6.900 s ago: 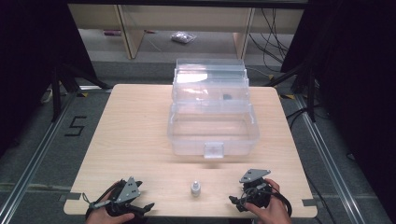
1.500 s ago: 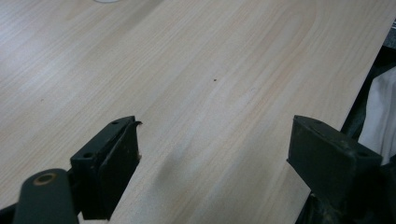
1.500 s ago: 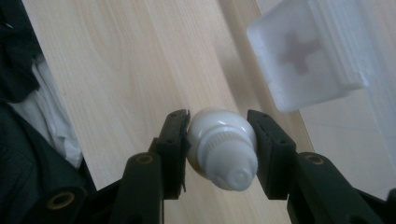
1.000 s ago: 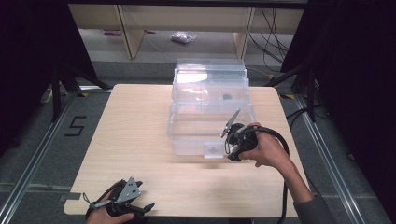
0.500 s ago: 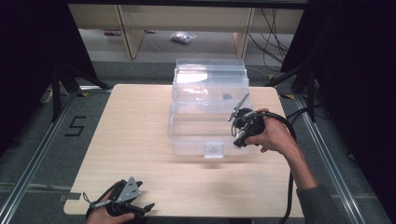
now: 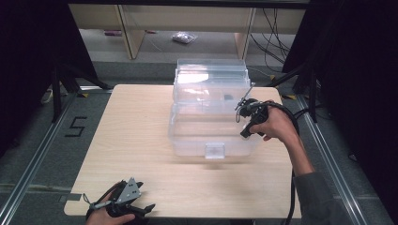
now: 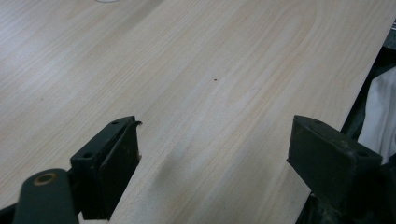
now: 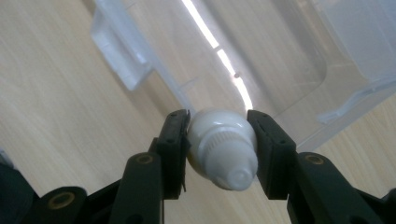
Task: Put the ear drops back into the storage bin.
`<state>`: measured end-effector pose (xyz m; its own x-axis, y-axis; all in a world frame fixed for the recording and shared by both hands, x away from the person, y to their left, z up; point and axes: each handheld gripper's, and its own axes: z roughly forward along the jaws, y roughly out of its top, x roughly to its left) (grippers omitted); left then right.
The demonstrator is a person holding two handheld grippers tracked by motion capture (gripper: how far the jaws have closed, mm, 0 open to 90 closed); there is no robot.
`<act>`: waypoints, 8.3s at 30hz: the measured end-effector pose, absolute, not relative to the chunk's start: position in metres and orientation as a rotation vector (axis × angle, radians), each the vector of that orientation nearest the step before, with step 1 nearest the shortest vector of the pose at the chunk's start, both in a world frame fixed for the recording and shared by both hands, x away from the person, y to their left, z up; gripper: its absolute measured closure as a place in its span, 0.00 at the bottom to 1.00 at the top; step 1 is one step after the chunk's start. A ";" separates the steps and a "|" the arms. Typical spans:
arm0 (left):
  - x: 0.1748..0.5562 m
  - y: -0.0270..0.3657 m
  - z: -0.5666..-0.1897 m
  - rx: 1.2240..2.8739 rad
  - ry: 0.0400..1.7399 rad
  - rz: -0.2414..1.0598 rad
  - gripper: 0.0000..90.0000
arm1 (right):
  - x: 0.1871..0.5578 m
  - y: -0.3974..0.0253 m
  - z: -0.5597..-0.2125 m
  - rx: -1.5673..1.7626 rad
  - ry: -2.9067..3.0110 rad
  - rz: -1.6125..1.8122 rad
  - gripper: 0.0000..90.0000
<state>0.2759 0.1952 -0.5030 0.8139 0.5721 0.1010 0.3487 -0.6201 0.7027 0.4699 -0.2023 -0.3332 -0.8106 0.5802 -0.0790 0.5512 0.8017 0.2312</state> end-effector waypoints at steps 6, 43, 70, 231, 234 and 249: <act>0.275 0.195 -0.503 2.298 0.674 0.411 0.18 | 0.482 -0.208 -0.340 0.924 2.839 0.272 0.67; 0.275 0.195 -0.503 2.292 0.671 0.408 0.18 | 0.528 -0.206 -0.405 1.161 2.836 0.089 0.67; 0.276 0.194 -0.504 2.302 0.665 0.405 0.18 | 0.534 -0.199 -0.429 1.193 2.842 0.063 0.67; 0.275 0.194 -0.503 2.283 0.688 0.401 0.18 | 0.381 -0.235 -0.391 1.103 2.463 0.953 0.23; 0.276 0.195 -0.502 2.298 0.666 0.417 0.18 | 0.380 -0.235 -0.394 1.072 2.454 0.966 0.23; 0.275 0.194 -0.502 2.287 0.684 0.404 0.18 | 0.368 -0.229 -0.404 1.055 2.469 0.963 0.22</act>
